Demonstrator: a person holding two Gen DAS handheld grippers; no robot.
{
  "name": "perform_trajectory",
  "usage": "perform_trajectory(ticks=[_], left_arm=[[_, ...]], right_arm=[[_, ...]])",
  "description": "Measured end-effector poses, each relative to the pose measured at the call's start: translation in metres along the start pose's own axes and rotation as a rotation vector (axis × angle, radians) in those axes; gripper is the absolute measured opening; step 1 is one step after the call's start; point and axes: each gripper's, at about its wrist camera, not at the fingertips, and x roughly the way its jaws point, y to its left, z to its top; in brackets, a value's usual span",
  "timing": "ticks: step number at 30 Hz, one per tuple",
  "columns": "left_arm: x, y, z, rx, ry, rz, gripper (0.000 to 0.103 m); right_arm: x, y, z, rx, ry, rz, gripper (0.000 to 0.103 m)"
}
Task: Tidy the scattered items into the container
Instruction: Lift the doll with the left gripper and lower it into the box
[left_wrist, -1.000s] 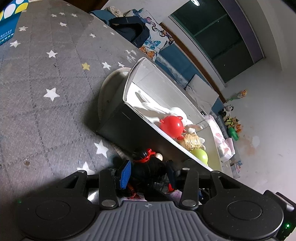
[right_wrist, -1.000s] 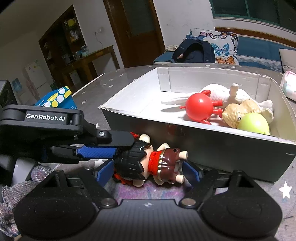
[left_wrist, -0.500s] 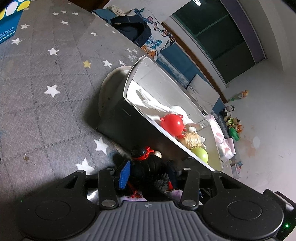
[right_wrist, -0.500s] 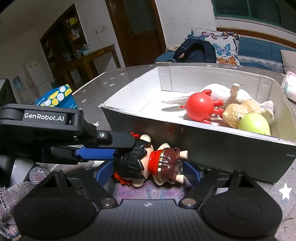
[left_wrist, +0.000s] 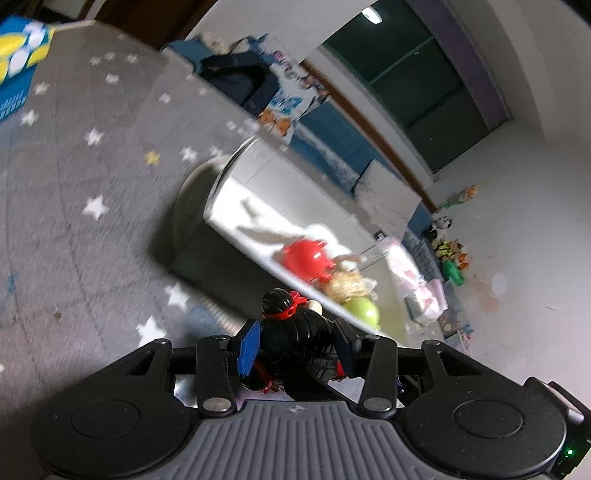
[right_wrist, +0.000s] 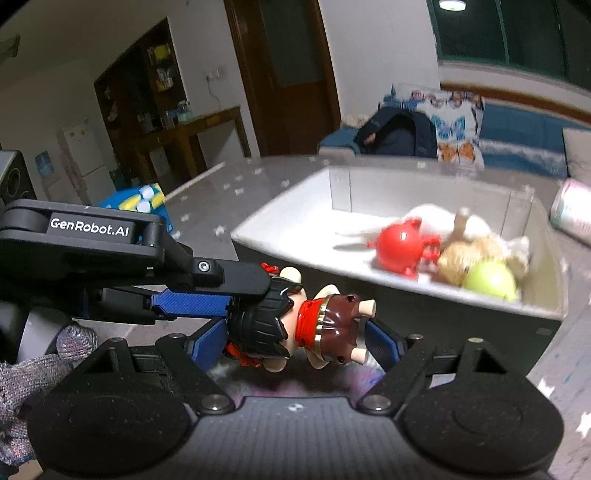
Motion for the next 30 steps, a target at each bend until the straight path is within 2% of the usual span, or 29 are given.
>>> perform_trajectory(ticks=[5, 11, 21, 30], left_arm=[[-0.005, -0.021, 0.017, 0.047, -0.050, -0.027, 0.046], [0.016, -0.035, 0.046, 0.068, -0.059, -0.026, 0.046], [0.070, -0.031, 0.081, 0.099, 0.049, 0.041, 0.046], [0.101, -0.020, 0.088, 0.127, 0.131, 0.094, 0.046]], right_arm=[[-0.014, 0.001, 0.022, -0.018, -0.070, -0.018, 0.083], [-0.005, -0.011, 0.050, -0.002, -0.101, -0.051, 0.083], [0.041, -0.045, 0.072, 0.132, -0.027, -0.062, 0.083], [0.076, -0.067, 0.064, 0.258, 0.048, -0.055, 0.083]])
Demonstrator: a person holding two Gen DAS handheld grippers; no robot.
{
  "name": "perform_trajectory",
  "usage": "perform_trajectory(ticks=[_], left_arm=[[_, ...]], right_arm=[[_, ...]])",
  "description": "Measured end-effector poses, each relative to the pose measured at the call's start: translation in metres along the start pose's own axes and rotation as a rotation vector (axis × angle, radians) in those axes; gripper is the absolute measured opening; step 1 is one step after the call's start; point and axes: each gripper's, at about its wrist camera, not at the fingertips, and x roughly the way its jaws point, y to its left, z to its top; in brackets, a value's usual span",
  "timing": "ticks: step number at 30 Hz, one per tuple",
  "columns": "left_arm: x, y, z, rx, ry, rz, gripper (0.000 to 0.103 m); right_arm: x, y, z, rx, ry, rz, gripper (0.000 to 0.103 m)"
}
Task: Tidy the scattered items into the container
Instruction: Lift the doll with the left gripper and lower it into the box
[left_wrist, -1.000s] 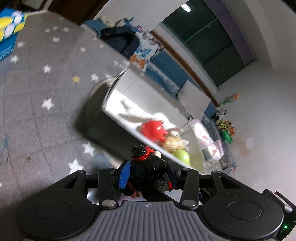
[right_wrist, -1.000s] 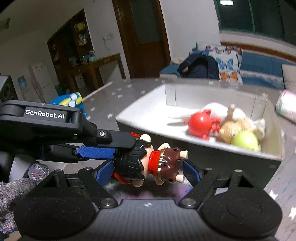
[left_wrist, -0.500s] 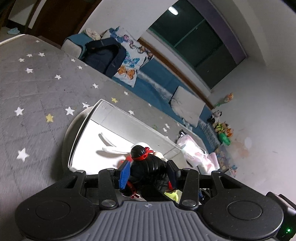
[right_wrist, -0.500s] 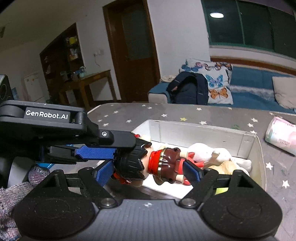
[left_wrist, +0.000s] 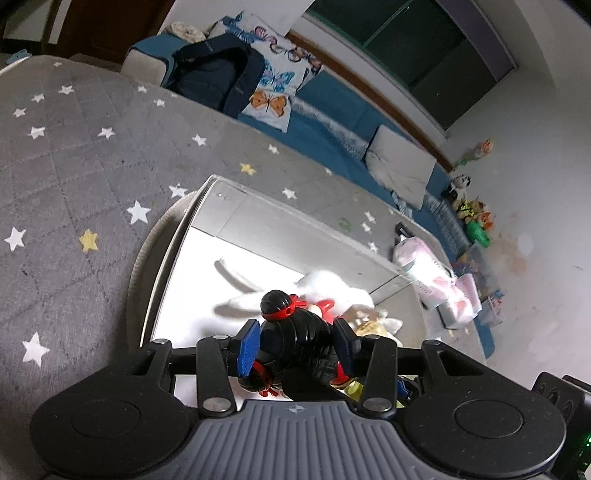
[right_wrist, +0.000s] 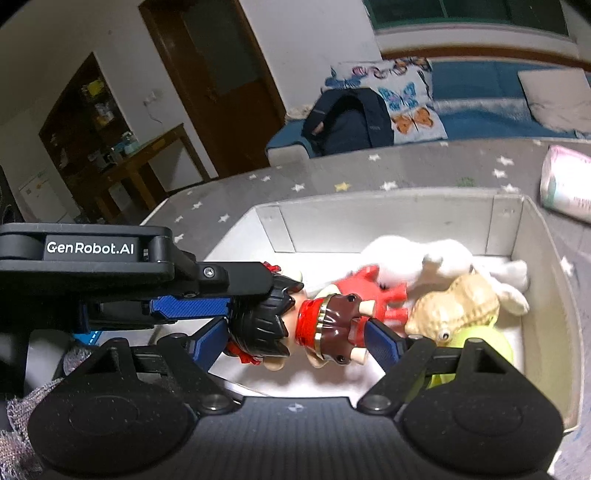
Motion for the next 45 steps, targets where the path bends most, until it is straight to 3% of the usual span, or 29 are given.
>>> perform_trajectory(ticks=[16, 45], left_arm=[[0.022, 0.004, 0.002, 0.037, 0.054, 0.028, 0.046], [0.017, -0.006, -0.004, 0.121, 0.018, 0.082, 0.045]], right_arm=[[0.027, -0.016, -0.002, 0.088, 0.071, -0.015, 0.083], [0.022, -0.016, -0.005, 0.009, 0.084, -0.005, 0.083]])
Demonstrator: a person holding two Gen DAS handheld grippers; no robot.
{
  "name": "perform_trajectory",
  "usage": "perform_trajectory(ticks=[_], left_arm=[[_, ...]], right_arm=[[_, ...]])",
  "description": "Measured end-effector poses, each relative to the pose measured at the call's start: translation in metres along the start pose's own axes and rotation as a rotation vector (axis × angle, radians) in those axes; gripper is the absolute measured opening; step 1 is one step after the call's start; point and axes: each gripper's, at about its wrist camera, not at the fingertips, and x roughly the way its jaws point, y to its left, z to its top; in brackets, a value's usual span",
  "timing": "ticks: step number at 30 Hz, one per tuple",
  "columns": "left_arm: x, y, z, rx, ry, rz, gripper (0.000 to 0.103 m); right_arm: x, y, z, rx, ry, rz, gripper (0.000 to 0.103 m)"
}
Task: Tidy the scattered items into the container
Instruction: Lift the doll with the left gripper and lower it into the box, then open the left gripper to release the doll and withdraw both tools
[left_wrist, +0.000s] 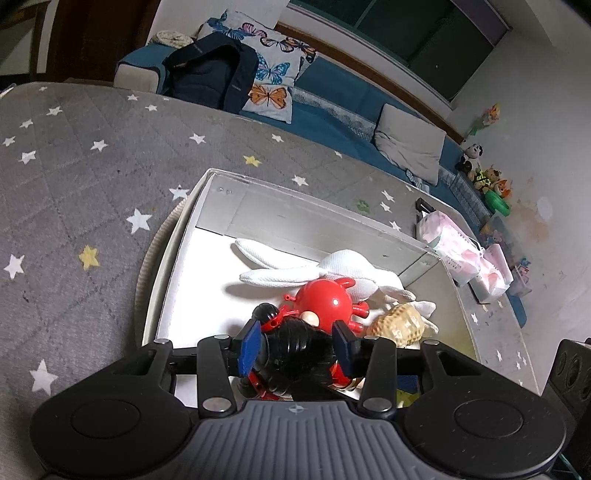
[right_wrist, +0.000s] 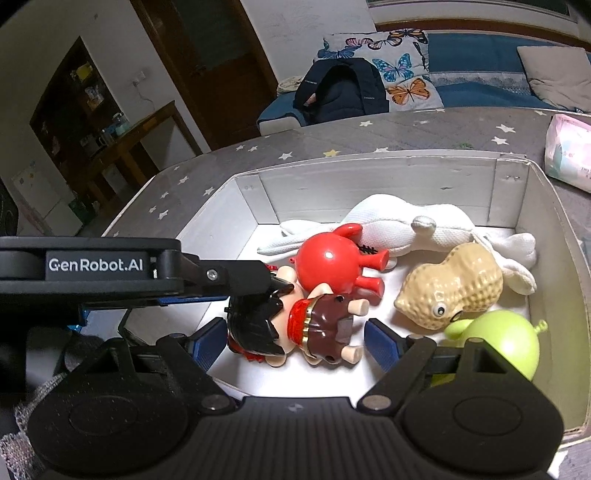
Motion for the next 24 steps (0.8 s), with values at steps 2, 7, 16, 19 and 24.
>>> perform_trajectory(ticks=[2, 7, 16, 19, 24], left_arm=[[-0.002, -0.001, -0.001, 0.001, -0.006, 0.000, 0.045], [-0.009, -0.006, -0.005, 0.025, -0.030, 0.010, 0.045], [-0.037, -0.023, -0.021, 0.097, -0.123, 0.029, 0.045], [-0.048, -0.031, -0.030, 0.130, -0.169, 0.048, 0.045], [-0.062, -0.040, -0.046, 0.165, -0.209, 0.063, 0.045]], right_arm=[[-0.002, 0.000, -0.001, -0.009, -0.003, 0.002, 0.083], [-0.011, 0.005, -0.003, -0.069, -0.023, -0.001, 0.085], [-0.041, 0.010, -0.014, -0.142, -0.095, -0.002, 0.093], [-0.051, 0.012, -0.018, -0.181, -0.120, -0.013, 0.094], [-0.069, 0.014, -0.031, -0.225, -0.156, -0.031, 0.100]])
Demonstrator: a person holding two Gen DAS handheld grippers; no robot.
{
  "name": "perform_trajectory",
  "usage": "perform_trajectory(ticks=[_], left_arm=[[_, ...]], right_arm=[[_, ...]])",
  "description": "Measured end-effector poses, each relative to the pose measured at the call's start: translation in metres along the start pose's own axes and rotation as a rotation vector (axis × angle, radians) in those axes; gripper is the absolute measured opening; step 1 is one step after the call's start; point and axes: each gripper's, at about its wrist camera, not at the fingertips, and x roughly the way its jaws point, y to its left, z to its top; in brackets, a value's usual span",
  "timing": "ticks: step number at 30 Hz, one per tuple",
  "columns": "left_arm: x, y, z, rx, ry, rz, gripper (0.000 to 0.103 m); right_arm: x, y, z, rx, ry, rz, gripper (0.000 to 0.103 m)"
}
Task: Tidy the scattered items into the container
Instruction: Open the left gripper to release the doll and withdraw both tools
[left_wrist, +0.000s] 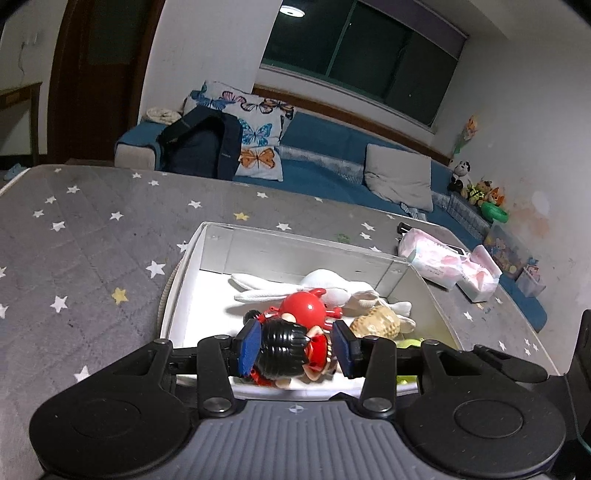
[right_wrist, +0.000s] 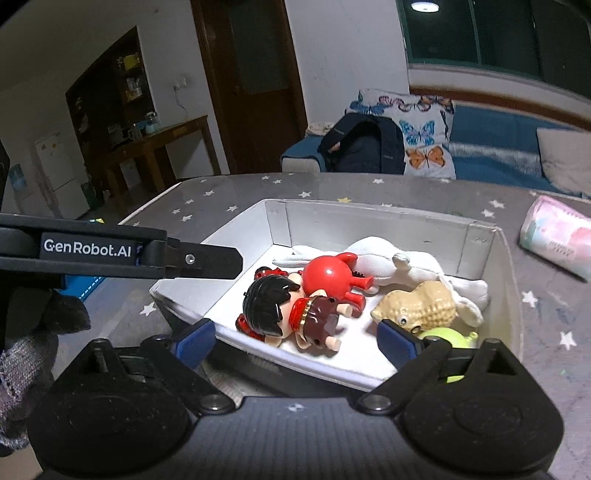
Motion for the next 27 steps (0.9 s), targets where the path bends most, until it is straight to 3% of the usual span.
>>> perform_trajectory(ticks=[10, 27], left_arm=[[-0.024, -0.011, -0.022, -0.019, -0.029, 0.023, 0.045], [-0.042, -0.028, -0.060, -0.007, -0.034, 0.090, 0.045]], right_arm=[[-0.034, 0.000, -0.015, -0.020, -0.059, -0.011, 0.103], [-0.066, 0.001, -0.043, -0.031, -0.086, -0.064, 0.103]])
